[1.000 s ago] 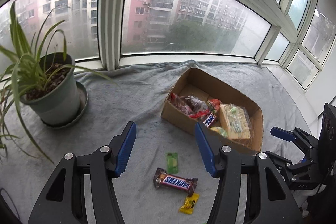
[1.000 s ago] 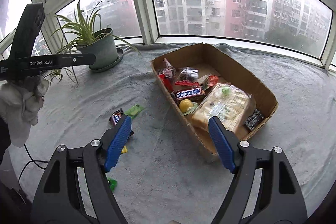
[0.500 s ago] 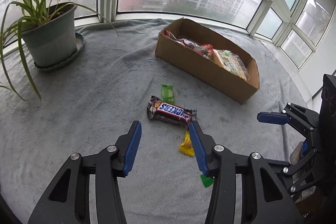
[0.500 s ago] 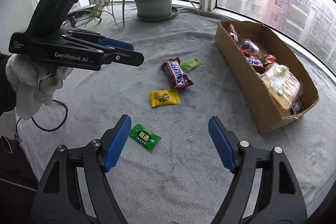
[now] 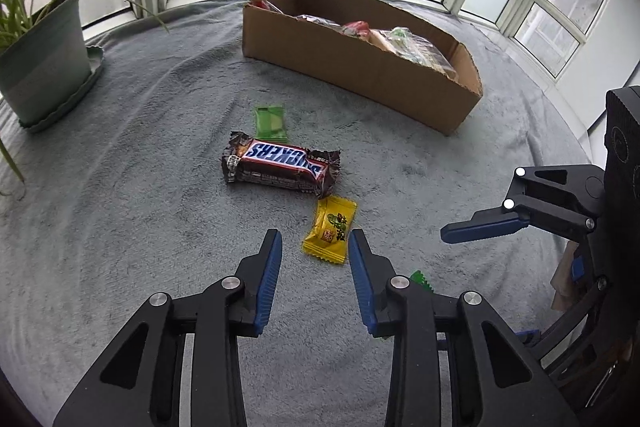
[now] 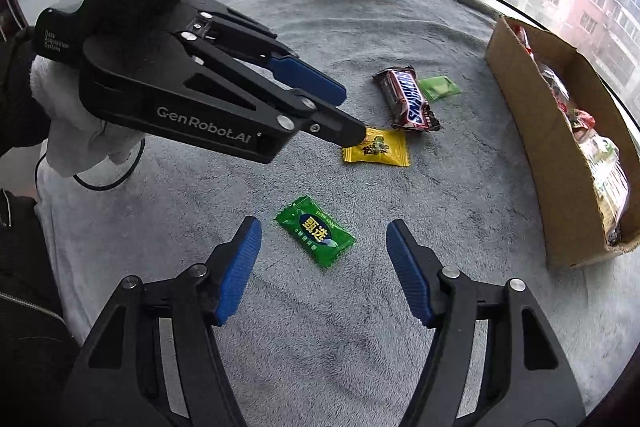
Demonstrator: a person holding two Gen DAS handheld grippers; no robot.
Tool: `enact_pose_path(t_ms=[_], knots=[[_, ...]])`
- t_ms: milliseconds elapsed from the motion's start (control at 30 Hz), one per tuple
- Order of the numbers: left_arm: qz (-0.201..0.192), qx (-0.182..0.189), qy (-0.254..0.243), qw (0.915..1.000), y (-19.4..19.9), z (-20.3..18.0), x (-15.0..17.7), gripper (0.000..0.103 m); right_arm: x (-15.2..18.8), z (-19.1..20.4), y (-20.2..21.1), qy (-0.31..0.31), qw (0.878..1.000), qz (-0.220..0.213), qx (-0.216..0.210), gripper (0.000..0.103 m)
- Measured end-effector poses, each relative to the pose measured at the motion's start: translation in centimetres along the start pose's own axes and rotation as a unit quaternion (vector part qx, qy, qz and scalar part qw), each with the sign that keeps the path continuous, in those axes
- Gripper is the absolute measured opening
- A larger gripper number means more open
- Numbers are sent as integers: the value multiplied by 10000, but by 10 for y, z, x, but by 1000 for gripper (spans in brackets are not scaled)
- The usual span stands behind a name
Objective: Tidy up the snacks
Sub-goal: 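Grasp the yellow candy with the left gripper while the right grasps the green-wrapped candy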
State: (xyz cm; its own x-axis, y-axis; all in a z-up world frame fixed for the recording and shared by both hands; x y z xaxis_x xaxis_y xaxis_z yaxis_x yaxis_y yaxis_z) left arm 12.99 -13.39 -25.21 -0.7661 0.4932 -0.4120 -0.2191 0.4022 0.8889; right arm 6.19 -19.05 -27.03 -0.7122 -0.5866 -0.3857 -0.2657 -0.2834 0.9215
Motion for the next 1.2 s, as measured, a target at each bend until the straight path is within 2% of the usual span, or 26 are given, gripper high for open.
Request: enact_pose_path(t_ms=[67, 267, 533, 733, 867, 1000, 1200], knots=[[43, -33, -64, 10000, -4, -2, 0, 32, -3, 3, -5, 163, 9998, 98, -12, 52], [124, -94, -307, 9994, -11, -7, -2, 32, -6, 3, -14, 462, 9987, 229, 42, 51], [239, -92, -479, 9985, -19, -8, -3, 32, -6, 4, -23, 700, 9969, 363, -43, 41], [311, -88, -531, 9981, -26, -9, -6, 30, -8, 3, -26, 689, 9968, 366, -145, 38], [328, -91, -625, 9975, -29, -12, -8, 26, -8, 2, -25, 599, 9973, 346, -235, 27], [315, -139, -678, 9971, -30, -15, -9, 25, -7, 1, -24, 522, 9977, 340, -258, 22], [260, -147, -635, 9975, -28, -14, -4, 25, -4, -3, -22, 314, 9985, 307, -333, 21]])
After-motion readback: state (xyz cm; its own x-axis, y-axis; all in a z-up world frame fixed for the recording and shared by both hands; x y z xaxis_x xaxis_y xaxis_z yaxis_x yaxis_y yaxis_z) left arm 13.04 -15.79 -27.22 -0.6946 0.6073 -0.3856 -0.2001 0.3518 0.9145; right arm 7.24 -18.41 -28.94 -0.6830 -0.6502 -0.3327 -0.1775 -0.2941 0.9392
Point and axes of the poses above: each gripper's, at about its wrist camera, not at the fingertips, and y roughly against the way its jaws point, z to its left, x to its underside, the point moved 4 cm from there along -y, roughly the way its jaws point, and after that the axes turned 8 degrees about z, right-handed, at the moved point
